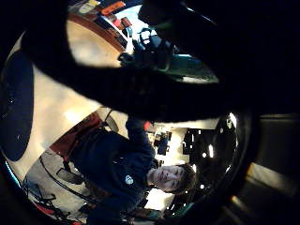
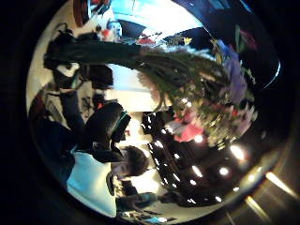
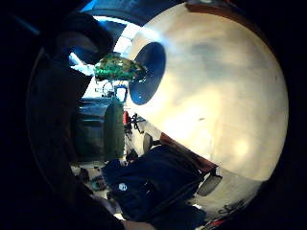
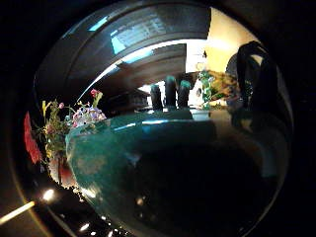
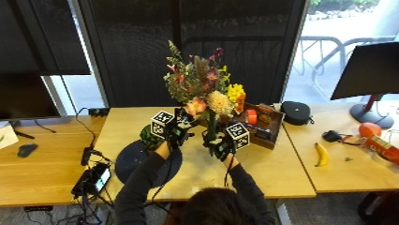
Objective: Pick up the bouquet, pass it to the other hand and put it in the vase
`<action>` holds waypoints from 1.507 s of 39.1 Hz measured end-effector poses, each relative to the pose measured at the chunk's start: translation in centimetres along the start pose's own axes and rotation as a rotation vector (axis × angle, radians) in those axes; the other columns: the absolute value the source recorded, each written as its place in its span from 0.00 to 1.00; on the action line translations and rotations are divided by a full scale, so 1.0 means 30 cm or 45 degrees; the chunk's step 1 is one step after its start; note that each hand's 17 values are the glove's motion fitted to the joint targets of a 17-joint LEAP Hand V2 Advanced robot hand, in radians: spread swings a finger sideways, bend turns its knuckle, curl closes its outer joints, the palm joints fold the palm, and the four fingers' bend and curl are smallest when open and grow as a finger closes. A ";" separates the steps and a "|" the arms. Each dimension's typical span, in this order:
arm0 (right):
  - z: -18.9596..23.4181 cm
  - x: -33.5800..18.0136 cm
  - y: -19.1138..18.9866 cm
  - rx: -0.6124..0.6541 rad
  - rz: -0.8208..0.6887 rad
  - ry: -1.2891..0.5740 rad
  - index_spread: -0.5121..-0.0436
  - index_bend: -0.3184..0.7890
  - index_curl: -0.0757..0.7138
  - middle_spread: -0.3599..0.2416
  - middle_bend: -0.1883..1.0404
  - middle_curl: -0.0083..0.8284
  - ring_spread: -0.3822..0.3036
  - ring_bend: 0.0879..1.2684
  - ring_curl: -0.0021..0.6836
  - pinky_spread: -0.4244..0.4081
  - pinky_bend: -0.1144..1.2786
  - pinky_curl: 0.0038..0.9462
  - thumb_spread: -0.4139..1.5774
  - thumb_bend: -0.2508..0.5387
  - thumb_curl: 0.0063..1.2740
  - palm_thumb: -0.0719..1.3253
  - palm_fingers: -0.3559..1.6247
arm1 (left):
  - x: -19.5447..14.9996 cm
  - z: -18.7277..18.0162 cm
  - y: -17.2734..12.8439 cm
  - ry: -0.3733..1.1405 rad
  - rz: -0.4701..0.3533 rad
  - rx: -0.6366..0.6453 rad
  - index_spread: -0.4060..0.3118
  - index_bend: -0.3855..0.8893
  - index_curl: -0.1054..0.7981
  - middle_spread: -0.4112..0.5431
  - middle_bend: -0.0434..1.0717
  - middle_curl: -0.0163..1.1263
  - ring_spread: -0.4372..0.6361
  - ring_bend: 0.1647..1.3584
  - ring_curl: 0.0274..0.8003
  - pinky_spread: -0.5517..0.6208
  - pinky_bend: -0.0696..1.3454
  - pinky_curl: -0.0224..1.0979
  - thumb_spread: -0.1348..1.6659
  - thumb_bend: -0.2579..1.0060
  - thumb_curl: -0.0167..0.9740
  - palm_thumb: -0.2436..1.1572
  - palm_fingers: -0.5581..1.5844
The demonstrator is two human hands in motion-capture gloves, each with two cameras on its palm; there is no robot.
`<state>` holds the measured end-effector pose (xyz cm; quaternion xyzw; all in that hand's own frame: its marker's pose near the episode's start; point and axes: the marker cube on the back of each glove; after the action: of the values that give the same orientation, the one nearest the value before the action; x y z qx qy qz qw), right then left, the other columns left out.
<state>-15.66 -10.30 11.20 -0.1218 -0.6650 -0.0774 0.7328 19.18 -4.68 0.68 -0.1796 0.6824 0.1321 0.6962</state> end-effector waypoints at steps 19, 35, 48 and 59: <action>0.152 -0.041 0.039 -0.108 -0.022 -0.011 0.57 0.68 0.87 0.30 0.50 0.80 0.18 0.32 0.81 0.15 0.24 0.48 0.22 0.29 0.56 0.92 0.79 | 0.079 0.187 -0.058 0.147 0.031 0.013 0.65 0.49 0.43 0.58 0.36 0.35 0.54 0.43 0.36 0.80 0.29 0.29 0.60 0.20 0.39 0.57 0.40; 0.227 -0.057 -0.005 -0.177 -0.017 -0.010 0.56 0.59 0.86 0.27 0.49 0.80 0.16 0.31 0.81 0.13 0.28 0.49 0.23 0.25 0.56 0.88 0.78 | 0.158 0.119 -0.077 0.030 -0.025 0.411 0.22 0.69 0.62 0.20 0.62 0.47 0.15 0.47 0.48 0.29 0.30 0.35 0.60 0.20 0.43 0.70 0.93; 0.157 -0.170 0.029 -0.046 -0.092 0.496 0.46 0.37 0.71 0.21 0.36 0.70 0.21 0.19 0.76 0.39 0.33 0.50 0.50 0.25 0.51 0.77 0.52 | 0.370 -0.013 0.002 -0.056 0.126 0.742 0.11 0.75 0.71 0.12 0.71 0.53 0.09 0.56 0.58 0.19 0.39 0.43 0.54 0.19 0.52 0.76 0.90; 0.054 -0.186 0.039 0.094 -0.099 0.463 0.43 0.39 0.57 0.18 0.27 0.57 0.34 0.13 0.64 0.62 0.39 0.46 0.62 0.27 0.43 0.70 0.45 | 0.481 -0.171 0.073 -0.038 0.127 1.005 0.09 0.76 0.76 0.11 0.74 0.55 0.09 0.57 0.60 0.17 0.41 0.45 0.51 0.18 0.56 0.77 0.88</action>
<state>-17.45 -9.00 5.69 -0.0530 -0.5282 -0.1020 0.8413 14.11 -5.79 -13.88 0.1370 0.6784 -0.1039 0.7143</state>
